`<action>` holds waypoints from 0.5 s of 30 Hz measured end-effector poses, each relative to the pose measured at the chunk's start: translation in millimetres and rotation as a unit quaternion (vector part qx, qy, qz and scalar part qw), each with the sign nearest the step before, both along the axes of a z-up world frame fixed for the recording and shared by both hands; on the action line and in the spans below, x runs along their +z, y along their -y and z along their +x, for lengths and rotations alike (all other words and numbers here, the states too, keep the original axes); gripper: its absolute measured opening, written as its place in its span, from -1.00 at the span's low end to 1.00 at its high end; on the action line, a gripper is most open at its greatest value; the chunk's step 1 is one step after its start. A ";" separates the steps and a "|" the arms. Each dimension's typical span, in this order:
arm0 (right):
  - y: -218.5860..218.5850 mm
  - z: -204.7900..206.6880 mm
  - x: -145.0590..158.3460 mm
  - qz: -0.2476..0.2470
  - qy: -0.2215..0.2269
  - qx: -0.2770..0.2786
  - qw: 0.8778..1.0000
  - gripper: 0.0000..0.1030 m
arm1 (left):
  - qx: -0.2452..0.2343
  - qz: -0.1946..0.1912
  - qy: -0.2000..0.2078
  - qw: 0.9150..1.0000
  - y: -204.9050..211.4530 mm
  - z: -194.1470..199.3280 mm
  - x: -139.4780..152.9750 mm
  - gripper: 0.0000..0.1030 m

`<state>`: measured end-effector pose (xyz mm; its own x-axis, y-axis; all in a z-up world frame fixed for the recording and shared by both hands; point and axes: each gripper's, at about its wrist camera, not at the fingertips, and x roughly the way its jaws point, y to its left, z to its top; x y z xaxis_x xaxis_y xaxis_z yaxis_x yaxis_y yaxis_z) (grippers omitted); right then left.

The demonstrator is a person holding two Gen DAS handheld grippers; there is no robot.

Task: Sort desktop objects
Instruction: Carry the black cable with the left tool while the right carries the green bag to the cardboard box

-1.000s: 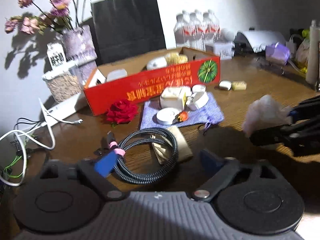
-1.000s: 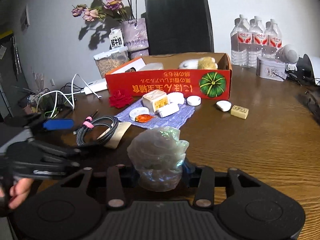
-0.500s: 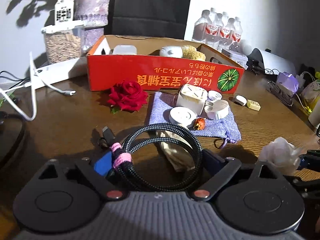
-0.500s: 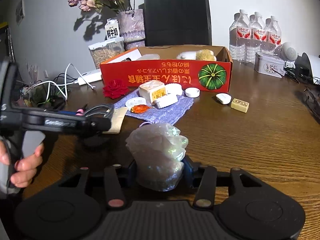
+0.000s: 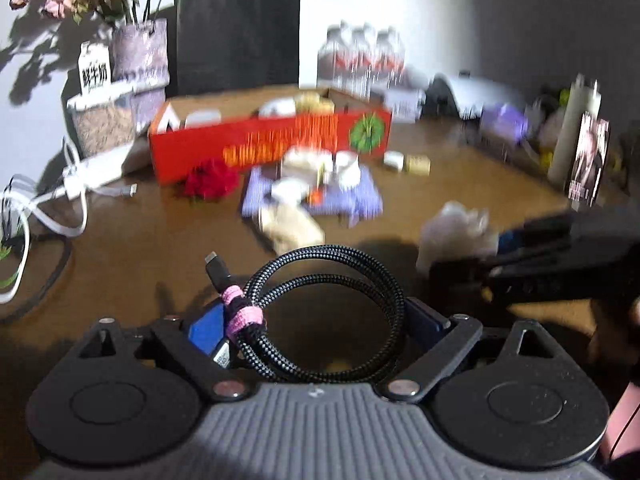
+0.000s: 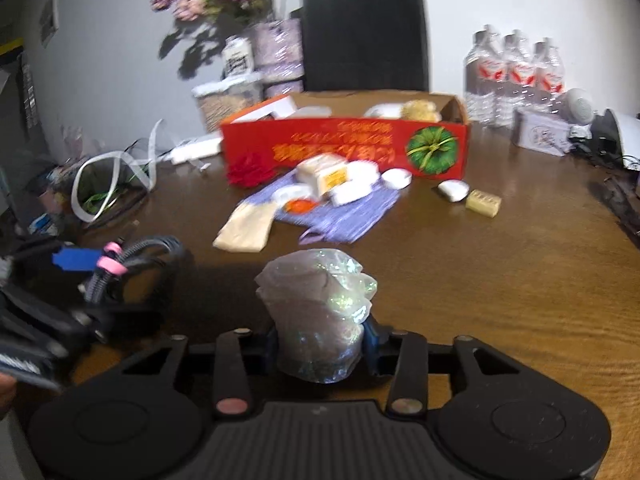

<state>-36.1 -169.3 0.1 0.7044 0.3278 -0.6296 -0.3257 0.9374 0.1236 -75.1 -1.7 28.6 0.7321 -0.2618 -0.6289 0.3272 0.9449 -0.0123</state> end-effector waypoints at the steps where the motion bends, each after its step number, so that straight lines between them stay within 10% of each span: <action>1: -0.1 -4.1 0.5 0.003 0.002 0.003 1.000 -0.07 | 0.004 0.004 -0.008 1.000 1.1 -2.4 -4.4 0.81; 15: 3.3 -14.5 10.0 0.024 0.009 -0.012 1.000 0.43 | -0.002 0.031 -0.018 0.999 5.9 -9.3 -18.7 0.95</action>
<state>-50.6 -172.6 10.1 0.7241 0.3398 -0.6001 -0.3056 0.9382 0.1625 -84.4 -7.6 9.9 0.7074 -0.2239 -0.6704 0.3305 0.9432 0.0338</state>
